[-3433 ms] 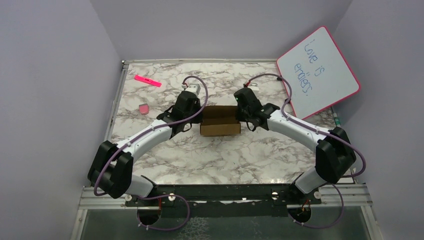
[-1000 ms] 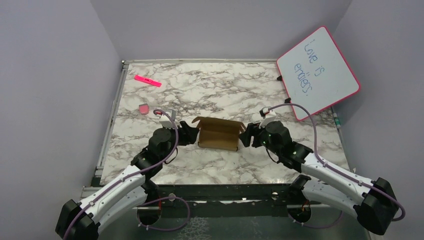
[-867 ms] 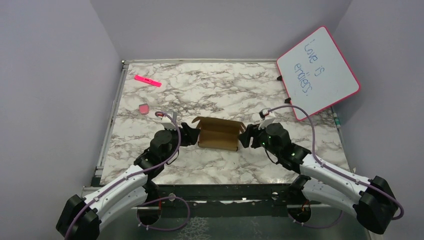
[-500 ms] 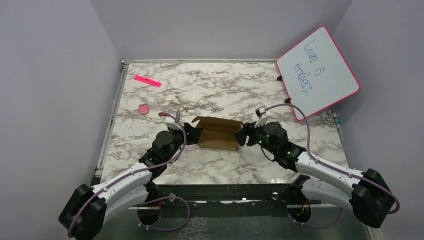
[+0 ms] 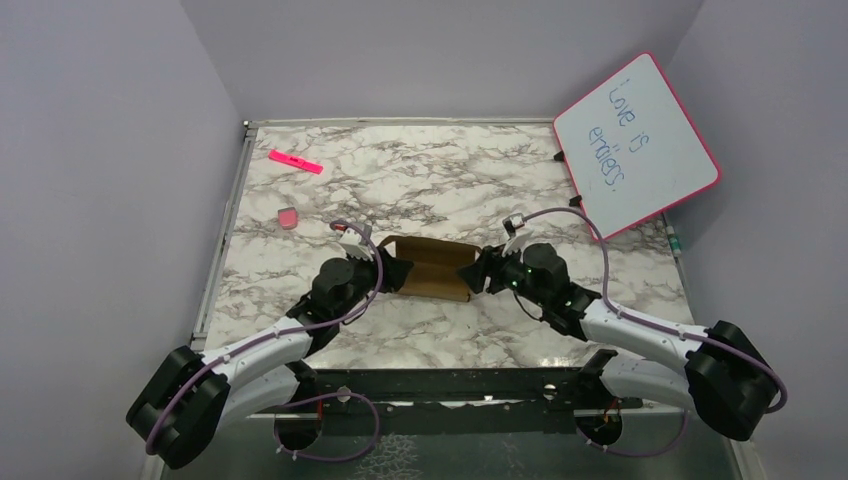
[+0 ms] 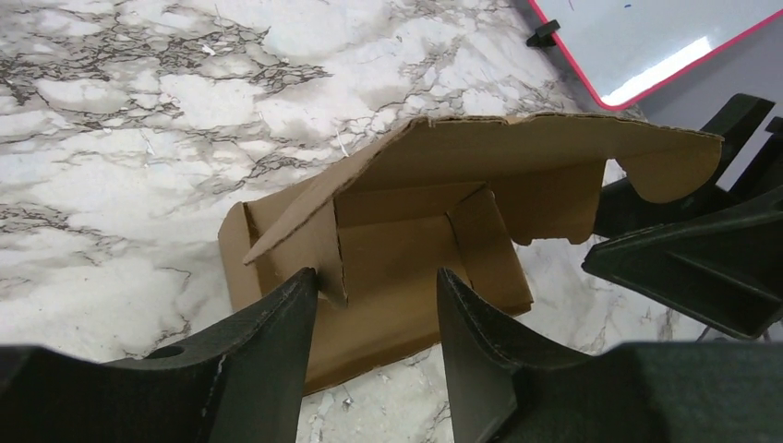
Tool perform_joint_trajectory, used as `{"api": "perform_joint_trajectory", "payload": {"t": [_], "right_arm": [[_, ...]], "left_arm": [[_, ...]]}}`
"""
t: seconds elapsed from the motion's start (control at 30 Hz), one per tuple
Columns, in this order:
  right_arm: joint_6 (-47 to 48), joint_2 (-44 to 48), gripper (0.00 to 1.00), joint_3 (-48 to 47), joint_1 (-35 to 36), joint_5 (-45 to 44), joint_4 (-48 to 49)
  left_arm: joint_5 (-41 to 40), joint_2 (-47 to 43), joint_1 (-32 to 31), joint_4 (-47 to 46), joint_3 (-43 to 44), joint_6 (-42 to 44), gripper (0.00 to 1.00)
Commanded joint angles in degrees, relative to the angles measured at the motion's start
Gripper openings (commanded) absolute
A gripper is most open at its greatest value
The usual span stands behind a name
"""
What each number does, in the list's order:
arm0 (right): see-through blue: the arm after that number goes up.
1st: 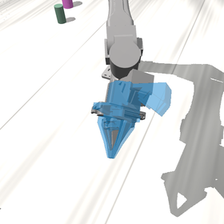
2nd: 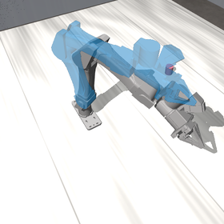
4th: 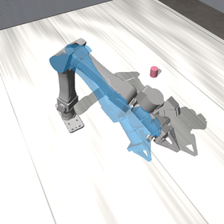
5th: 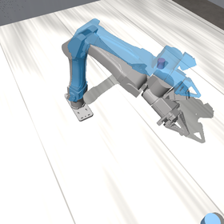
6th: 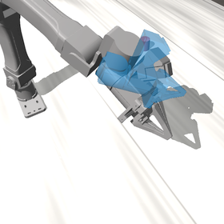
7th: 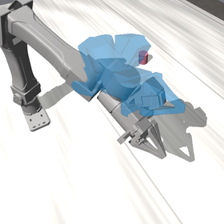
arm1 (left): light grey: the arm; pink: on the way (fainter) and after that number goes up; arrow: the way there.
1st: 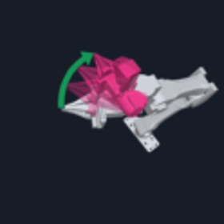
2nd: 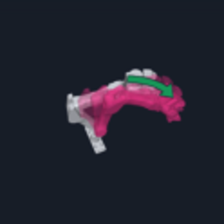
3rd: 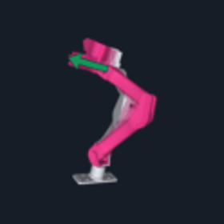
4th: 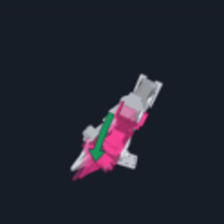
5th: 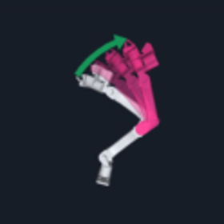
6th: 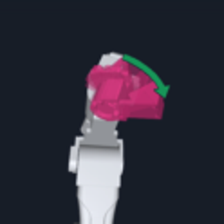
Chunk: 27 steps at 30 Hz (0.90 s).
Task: Fold the paper box
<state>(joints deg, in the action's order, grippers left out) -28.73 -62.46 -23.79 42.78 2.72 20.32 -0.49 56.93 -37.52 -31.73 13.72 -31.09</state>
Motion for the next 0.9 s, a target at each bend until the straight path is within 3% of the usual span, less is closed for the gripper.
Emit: {"api": "perform_joint_trajectory", "payload": {"t": [0.0, 0.4, 0.6, 0.87], "right_arm": [[-2.3, -1.7, 0.59, 2.8, 0.2, 3.2, 4.7], [-2.4, 2.0, 0.59, 8.0, 0.2, 2.2, 4.3], [0.6, 4.7, 0.61, 5.2, 0.2, -1.4, -1.1], [7.2, 9.0, 0.66, 2.7, 0.2, -9.4, -3.8]], "left_arm": [[2.7, -1.7, -0.2, -2.7, -1.8, -2.7, 0.51], [0.9, -10.1, -0.2, -2.2, -10.5, -7.4, 0.51], [0.9, -14.6, -0.2, 3.0, -8.5, -6.3, 0.54], [-8.1, -21.8, -0.1, 11.0, -4.8, -0.9, 0.58]]}}
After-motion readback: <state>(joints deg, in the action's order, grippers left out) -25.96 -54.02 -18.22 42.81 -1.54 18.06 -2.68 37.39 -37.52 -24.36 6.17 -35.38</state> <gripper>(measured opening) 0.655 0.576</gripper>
